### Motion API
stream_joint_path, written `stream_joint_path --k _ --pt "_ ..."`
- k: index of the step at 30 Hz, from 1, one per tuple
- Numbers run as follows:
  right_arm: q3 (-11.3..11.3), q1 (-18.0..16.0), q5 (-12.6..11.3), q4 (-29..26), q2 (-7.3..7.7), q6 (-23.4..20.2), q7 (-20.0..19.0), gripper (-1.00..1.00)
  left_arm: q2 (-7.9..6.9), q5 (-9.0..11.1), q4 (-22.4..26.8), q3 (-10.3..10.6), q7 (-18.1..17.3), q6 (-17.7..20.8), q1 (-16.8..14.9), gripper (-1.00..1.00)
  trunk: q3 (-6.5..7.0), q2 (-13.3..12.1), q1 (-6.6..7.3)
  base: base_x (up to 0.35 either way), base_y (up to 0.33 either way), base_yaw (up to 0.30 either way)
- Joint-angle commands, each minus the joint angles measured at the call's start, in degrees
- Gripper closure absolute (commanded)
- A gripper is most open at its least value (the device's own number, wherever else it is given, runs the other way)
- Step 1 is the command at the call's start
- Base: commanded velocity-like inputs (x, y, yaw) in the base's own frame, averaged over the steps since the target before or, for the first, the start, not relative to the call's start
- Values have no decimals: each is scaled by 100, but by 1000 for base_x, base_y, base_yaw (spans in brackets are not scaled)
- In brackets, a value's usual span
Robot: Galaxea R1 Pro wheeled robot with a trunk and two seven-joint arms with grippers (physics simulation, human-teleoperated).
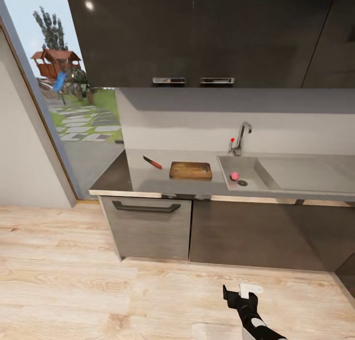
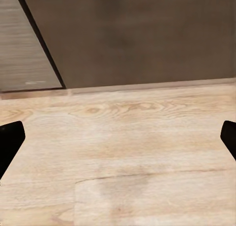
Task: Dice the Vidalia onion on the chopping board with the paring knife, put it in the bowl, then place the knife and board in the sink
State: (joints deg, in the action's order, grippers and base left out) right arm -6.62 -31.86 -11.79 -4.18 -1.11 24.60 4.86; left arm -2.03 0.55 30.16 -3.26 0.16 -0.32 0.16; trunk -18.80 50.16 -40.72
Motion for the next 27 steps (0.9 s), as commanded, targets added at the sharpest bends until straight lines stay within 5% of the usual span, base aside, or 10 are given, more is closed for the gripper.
stream_joint_path --k 1,6,27 --pt "-50 -5 -43 5 -2 17 24 -100 3 6 4 -59 2 -3 2 -100 13 -37 22 0 0 0" --pt "-50 -5 -44 5 4 17 24 -100 13 5 9 -297 0 -8 2 -100 102 -238 132 0 0 0" --pt "-50 -5 -43 5 -1 18 32 -100 27 0 -94 -325 -5 -12 2 -100 479 -1080 593 0 0 0"
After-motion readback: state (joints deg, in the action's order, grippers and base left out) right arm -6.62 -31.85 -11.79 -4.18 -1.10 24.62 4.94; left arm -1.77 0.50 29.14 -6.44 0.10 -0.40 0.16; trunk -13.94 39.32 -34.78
